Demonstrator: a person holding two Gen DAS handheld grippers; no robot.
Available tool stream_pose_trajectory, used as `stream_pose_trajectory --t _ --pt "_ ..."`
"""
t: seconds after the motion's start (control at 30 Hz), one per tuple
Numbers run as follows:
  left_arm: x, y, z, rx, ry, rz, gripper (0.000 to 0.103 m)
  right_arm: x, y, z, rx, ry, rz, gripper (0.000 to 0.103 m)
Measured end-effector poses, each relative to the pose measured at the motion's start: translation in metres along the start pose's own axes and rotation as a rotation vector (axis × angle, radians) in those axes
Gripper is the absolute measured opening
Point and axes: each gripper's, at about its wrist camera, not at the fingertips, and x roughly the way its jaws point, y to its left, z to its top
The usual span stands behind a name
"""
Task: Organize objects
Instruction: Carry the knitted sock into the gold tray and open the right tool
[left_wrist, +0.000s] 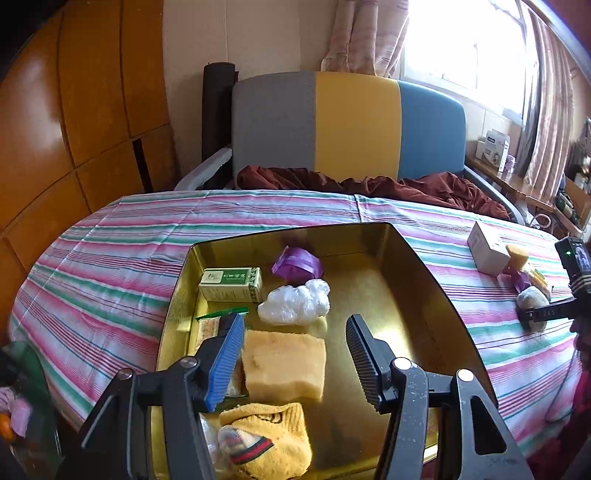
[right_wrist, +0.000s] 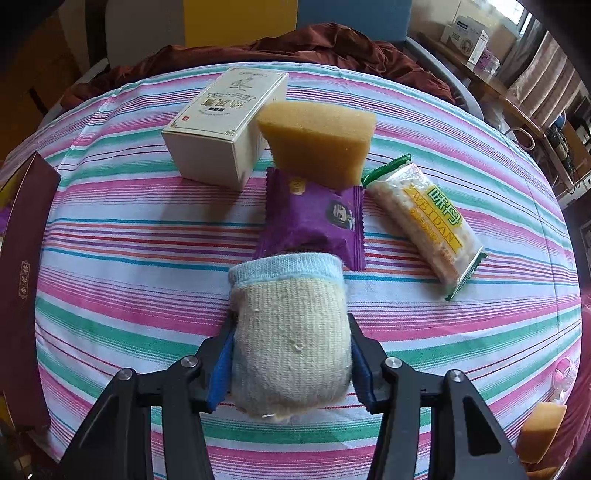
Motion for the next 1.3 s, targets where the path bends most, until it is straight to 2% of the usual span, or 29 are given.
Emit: stream_pose_trajectory --t 0.2,0.43,0.57,0.7,0.83,0.97,1.03,1.17,1.2,1.27,1.3 --pt "-0.001 0.01 -0.008 0.004 0.004 0.021 0.059 -0.011 0.027 -0.008 -0.032 0.013 0.083 0.053" --pt "0.0 0.029 -0.012 -0.037 0.014 0.028 0.059 -0.058 0.072 -0.002 -0.07 -0.099 0.196 0.053" --pt "-0.001 0.049 -0.01 -0.088 0.014 0.043 0.059 -0.097 0.116 0.007 -0.134 -0.17 0.291 0.053" --pt "-0.009 0.076 -0.007 -0.137 -0.007 0.089 0.059 -0.116 0.178 0.005 -0.211 -0.192 0.394 0.053" --pt "-0.012 0.101 -0.011 -0.185 -0.006 0.126 0.059 -0.105 0.239 0.007 -0.285 -0.15 0.438 0.053" --pt "-0.009 0.118 -0.018 -0.225 0.012 0.142 0.059 -0.076 0.284 0.011 -0.289 -0.089 0.391 0.054" --pt "-0.006 0.12 -0.02 -0.237 0.025 0.137 0.059 -0.061 0.296 0.015 -0.27 -0.072 0.355 0.054" --pt "-0.004 0.114 -0.022 -0.218 0.027 0.119 0.06 -0.041 0.308 0.015 -0.266 -0.026 0.387 0.057" --pt "-0.003 0.112 -0.022 -0.213 0.026 0.115 0.061 -0.043 0.307 0.013 -0.266 -0.026 0.408 0.059" --pt "-0.003 0.109 -0.023 -0.203 0.022 0.112 0.064 -0.048 0.303 0.011 -0.262 -0.045 0.441 0.07" --pt "-0.002 0.107 -0.023 -0.199 0.024 0.109 0.064 -0.051 0.299 0.01 -0.258 -0.057 0.451 0.07"
